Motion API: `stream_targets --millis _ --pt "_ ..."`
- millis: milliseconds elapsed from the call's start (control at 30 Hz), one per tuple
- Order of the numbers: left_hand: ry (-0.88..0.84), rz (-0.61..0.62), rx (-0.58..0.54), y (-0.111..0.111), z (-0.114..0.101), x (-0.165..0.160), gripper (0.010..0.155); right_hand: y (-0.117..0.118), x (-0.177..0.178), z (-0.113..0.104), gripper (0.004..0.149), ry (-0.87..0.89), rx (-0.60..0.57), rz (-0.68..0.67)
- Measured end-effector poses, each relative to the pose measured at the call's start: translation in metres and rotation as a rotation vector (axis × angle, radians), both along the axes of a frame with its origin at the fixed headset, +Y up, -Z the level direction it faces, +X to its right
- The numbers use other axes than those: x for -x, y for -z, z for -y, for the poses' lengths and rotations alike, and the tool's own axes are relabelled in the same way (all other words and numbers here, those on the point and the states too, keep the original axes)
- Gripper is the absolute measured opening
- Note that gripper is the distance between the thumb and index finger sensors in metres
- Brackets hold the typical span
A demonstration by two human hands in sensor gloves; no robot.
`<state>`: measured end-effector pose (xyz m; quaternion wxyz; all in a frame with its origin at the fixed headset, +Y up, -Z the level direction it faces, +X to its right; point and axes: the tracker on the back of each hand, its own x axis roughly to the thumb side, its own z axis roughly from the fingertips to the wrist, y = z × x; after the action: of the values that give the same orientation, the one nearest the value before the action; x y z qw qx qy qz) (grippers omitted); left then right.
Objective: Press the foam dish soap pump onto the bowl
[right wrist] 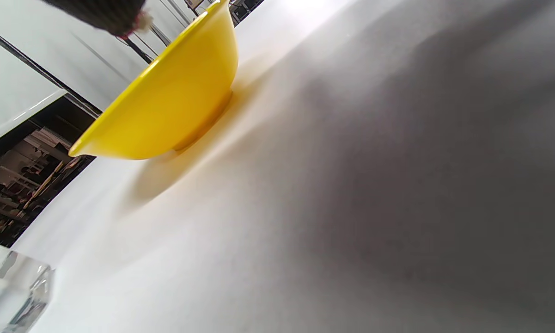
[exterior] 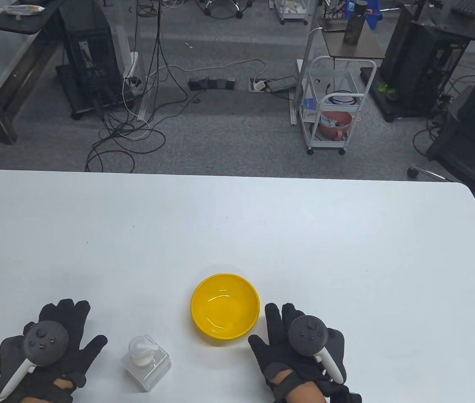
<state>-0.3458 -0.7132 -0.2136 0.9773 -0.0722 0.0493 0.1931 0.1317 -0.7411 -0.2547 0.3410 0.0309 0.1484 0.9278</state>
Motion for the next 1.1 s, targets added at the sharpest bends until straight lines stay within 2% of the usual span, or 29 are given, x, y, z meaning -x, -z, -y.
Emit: stream_targets --millis 133,400,533,600,700,800,933,1033,1100 --pt "-0.048 0.019 0.019 -0.001 0.003 -0.002 0.084 0.001 0.003 0.001 0.080 -0.015 -0.004 0.003" --pt "-0.035 0.051 0.067 0.001 0.008 -0.011 0.084 -0.001 0.002 -0.005 0.078 -0.039 -0.084 0.025" --pt "-0.062 0.058 0.088 0.002 0.010 -0.012 0.084 -0.002 0.011 -0.025 0.079 -0.027 -0.236 0.082" --pt "-0.064 0.057 0.087 0.002 0.010 -0.011 0.084 0.002 0.013 -0.034 0.079 -0.005 -0.256 0.136" --pt "-0.072 0.060 0.091 0.002 0.010 -0.012 0.084 0.012 0.012 -0.038 0.078 0.016 -0.132 0.257" --pt "-0.071 0.064 0.092 0.003 0.010 -0.013 0.084 0.023 0.011 -0.032 0.081 0.009 0.036 0.362" --pt "-0.089 0.049 0.111 0.004 0.012 -0.009 0.084 0.031 0.017 -0.021 0.083 0.005 0.129 0.458" --pt "-0.101 0.038 0.119 0.005 0.014 -0.006 0.084 0.032 0.022 -0.012 0.085 -0.019 0.242 0.518" --pt "-0.107 0.037 0.124 0.005 0.014 -0.006 0.084 0.033 0.025 -0.009 0.084 -0.014 0.262 0.543"
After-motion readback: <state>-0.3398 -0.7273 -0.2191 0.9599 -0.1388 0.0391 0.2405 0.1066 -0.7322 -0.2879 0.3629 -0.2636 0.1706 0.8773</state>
